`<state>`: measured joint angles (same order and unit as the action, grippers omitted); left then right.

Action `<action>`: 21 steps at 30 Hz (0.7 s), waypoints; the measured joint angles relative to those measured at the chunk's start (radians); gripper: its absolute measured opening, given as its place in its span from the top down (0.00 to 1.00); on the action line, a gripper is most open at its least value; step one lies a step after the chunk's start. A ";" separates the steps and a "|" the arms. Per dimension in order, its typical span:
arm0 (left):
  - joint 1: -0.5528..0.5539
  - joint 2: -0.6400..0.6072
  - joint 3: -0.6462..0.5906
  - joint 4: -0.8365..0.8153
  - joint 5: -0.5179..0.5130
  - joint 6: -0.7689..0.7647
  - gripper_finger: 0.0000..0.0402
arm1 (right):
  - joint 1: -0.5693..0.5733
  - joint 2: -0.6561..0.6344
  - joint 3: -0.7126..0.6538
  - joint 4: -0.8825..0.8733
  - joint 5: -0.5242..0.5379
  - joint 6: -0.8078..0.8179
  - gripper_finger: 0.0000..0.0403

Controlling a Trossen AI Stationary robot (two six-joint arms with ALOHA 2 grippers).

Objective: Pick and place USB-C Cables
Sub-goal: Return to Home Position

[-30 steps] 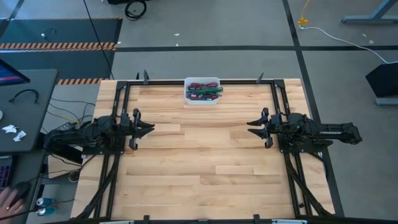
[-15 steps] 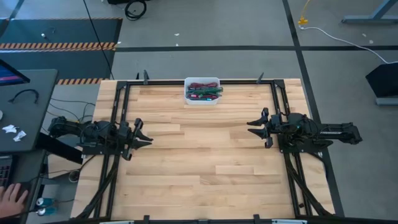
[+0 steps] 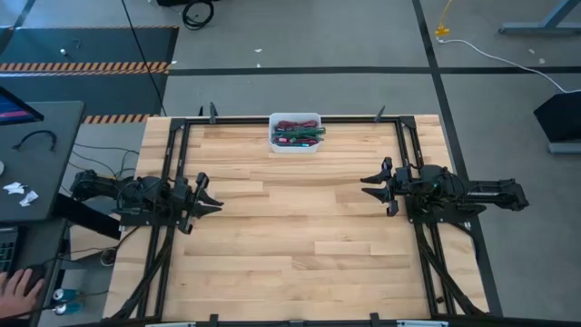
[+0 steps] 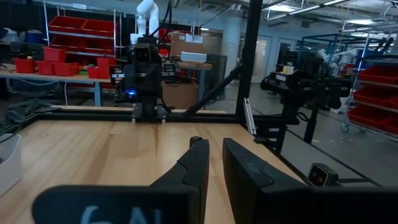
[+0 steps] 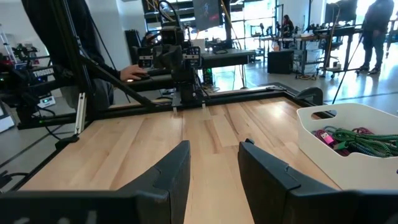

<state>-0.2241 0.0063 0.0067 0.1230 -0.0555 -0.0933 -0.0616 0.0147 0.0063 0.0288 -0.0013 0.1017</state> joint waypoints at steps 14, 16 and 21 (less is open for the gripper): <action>0.000 0.000 0.000 0.000 0.000 0.000 0.85 | 0.000 0.000 0.000 0.000 0.000 0.000 0.65; 0.000 0.000 0.000 0.000 0.000 0.000 0.86 | 0.000 0.000 0.000 0.000 0.000 0.000 0.65; 0.000 0.000 0.000 0.000 0.000 0.000 0.87 | 0.000 0.000 0.000 0.000 0.000 0.000 0.65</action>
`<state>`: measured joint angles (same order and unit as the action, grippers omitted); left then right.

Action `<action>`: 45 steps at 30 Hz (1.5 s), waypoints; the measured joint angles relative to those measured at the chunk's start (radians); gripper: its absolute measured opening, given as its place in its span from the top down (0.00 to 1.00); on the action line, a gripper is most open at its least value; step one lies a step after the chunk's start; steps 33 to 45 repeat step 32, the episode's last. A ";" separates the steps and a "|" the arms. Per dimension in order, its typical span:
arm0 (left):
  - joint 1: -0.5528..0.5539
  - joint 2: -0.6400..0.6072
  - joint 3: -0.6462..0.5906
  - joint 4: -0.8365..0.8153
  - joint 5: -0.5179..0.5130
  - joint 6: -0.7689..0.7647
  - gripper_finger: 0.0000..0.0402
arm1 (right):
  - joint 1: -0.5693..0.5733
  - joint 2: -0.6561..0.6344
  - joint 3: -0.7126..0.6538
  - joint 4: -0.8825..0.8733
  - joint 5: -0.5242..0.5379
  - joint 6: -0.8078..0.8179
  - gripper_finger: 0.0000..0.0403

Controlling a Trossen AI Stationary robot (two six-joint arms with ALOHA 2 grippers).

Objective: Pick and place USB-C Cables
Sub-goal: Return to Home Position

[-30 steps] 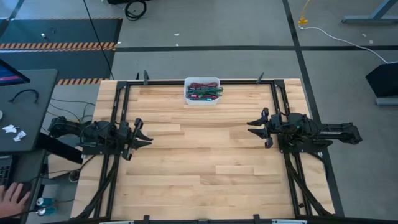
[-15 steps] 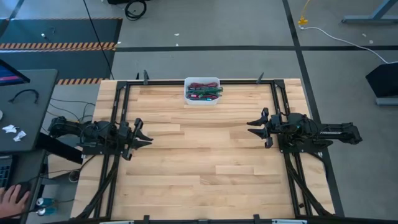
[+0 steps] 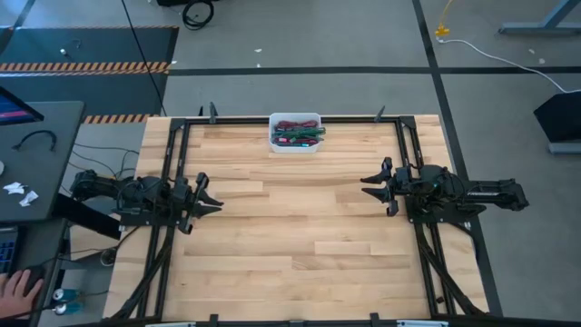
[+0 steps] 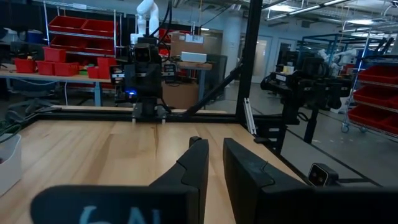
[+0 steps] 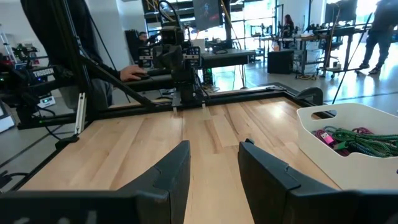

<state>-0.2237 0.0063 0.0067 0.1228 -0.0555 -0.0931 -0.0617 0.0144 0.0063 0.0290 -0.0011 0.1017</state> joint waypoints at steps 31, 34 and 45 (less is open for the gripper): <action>0.000 0.000 0.000 0.000 0.000 0.000 0.85 | 0.000 0.000 0.000 0.000 0.000 0.000 0.65; 0.000 0.000 0.000 0.000 0.000 0.000 0.85 | 0.000 0.000 0.000 0.000 0.000 0.000 0.65; 0.000 0.000 0.000 0.000 0.000 0.000 0.85 | 0.000 0.000 0.000 0.000 0.000 0.000 0.65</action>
